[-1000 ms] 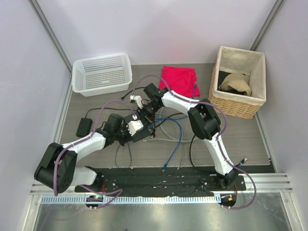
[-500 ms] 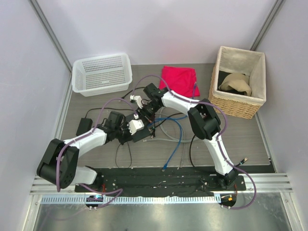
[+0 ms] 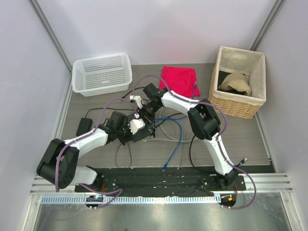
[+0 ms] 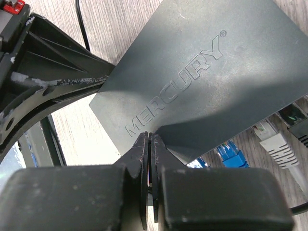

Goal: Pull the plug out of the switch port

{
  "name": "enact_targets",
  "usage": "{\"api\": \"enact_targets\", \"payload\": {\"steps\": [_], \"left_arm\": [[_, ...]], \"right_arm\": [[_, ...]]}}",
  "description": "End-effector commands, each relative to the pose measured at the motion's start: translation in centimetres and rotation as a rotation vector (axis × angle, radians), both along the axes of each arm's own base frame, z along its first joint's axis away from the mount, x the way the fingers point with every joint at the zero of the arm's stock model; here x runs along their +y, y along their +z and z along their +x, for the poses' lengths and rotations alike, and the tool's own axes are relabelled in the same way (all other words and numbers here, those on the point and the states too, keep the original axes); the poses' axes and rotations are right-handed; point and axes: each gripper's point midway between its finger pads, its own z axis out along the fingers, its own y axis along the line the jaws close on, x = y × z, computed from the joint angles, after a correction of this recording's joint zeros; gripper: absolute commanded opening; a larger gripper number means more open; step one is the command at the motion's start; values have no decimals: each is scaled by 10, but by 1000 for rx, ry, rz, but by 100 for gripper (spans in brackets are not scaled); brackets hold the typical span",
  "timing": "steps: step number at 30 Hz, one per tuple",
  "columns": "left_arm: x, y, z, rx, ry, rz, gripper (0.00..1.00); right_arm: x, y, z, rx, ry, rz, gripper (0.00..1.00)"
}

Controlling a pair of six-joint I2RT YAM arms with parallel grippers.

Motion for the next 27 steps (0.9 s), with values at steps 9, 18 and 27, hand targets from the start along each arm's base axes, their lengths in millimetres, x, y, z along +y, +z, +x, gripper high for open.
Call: {"api": "enact_targets", "payload": {"steps": [9,18,27], "left_arm": [[-21,13,-23,250,69,-198,0],[20,-9,-7,80,182,-23,0],[25,-16,-18,125,137,18,0]], "right_arm": [[-27,-62,-1,-19,-31,-205,1],[-31,-66,-7,-12,-32,-222,1],[-38,-83,-2,-58,-94,-322,1]]}}
